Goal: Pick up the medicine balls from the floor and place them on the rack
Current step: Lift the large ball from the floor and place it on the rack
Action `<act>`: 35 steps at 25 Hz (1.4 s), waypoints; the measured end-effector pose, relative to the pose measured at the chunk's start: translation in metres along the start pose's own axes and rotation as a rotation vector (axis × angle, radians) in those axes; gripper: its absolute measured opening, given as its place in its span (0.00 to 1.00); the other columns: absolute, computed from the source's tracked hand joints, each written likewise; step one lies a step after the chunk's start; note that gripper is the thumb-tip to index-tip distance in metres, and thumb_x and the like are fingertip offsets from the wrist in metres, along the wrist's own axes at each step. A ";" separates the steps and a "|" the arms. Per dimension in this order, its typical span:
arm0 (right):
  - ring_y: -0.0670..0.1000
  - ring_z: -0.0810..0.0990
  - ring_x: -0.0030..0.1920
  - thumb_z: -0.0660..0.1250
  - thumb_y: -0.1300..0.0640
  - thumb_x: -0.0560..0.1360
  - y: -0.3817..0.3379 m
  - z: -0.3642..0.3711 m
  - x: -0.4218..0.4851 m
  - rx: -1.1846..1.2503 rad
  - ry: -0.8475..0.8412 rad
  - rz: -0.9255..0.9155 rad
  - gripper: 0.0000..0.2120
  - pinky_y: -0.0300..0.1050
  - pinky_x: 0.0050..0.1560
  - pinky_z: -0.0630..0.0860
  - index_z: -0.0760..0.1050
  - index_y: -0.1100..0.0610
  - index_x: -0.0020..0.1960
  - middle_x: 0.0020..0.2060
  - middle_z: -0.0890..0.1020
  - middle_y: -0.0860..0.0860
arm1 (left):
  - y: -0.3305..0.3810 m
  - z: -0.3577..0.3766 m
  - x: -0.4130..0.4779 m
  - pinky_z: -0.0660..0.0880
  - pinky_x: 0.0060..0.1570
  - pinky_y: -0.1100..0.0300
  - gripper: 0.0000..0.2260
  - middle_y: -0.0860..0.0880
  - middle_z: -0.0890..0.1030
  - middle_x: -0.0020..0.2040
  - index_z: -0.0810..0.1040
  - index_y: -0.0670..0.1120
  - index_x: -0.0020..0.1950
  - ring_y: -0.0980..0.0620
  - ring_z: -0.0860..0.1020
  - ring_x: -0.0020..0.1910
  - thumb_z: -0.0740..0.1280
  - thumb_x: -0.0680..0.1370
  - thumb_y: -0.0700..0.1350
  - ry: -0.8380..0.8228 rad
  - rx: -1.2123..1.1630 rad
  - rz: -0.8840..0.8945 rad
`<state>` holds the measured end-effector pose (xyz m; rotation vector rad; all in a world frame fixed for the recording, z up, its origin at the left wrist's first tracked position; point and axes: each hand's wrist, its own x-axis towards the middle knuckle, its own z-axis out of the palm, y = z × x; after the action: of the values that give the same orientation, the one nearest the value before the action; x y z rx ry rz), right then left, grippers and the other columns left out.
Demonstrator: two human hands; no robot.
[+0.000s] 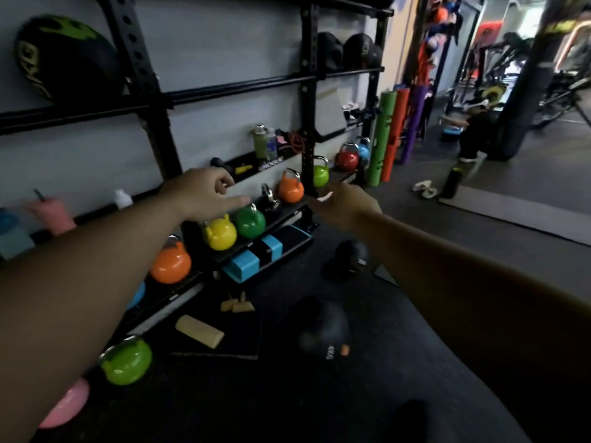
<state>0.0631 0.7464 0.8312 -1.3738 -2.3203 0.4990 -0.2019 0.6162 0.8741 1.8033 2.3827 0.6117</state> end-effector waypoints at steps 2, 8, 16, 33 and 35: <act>0.57 0.83 0.57 0.61 0.29 0.74 0.054 -0.001 -0.012 -0.044 -0.052 0.014 0.25 0.49 0.52 0.76 0.78 0.45 0.60 0.55 0.84 0.49 | 0.040 0.055 0.002 0.78 0.59 0.52 0.36 0.54 0.84 0.57 0.80 0.54 0.63 0.50 0.82 0.56 0.69 0.65 0.77 -0.052 -0.035 0.007; 0.57 0.81 0.59 0.59 0.37 0.82 0.150 -0.002 -0.020 -0.167 -0.192 0.007 0.20 0.53 0.55 0.79 0.76 0.47 0.68 0.61 0.81 0.51 | 0.093 0.139 0.006 0.77 0.56 0.52 0.32 0.52 0.81 0.62 0.78 0.53 0.68 0.50 0.80 0.58 0.72 0.72 0.71 -0.178 0.005 -0.019; 0.60 0.78 0.64 0.60 0.30 0.78 0.201 0.086 0.045 -0.108 -0.214 0.107 0.30 0.56 0.60 0.78 0.70 0.45 0.74 0.68 0.78 0.53 | 0.052 0.212 0.094 0.78 0.60 0.49 0.33 0.54 0.79 0.64 0.77 0.54 0.70 0.50 0.79 0.60 0.71 0.72 0.72 -0.217 -0.049 -0.113; 0.62 0.67 0.76 0.59 0.24 0.75 0.408 0.462 0.239 -0.049 -0.456 0.507 0.42 0.64 0.68 0.72 0.59 0.43 0.82 0.78 0.67 0.53 | -0.161 0.627 0.308 0.66 0.61 0.55 0.31 0.51 0.75 0.70 0.75 0.54 0.73 0.45 0.69 0.72 0.69 0.76 0.69 -0.647 -0.114 -0.279; 0.63 0.66 0.77 0.59 0.22 0.74 0.451 0.523 0.246 -0.045 -0.482 0.537 0.44 0.65 0.69 0.72 0.57 0.43 0.83 0.79 0.66 0.54 | -0.186 0.697 0.312 0.66 0.63 0.54 0.34 0.50 0.75 0.70 0.75 0.54 0.74 0.44 0.68 0.75 0.68 0.74 0.72 -0.640 -0.135 -0.337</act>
<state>0.0270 1.1163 0.1992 -2.1009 -2.2906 1.0392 -0.2482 1.0486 0.2199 1.2444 2.0585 0.1190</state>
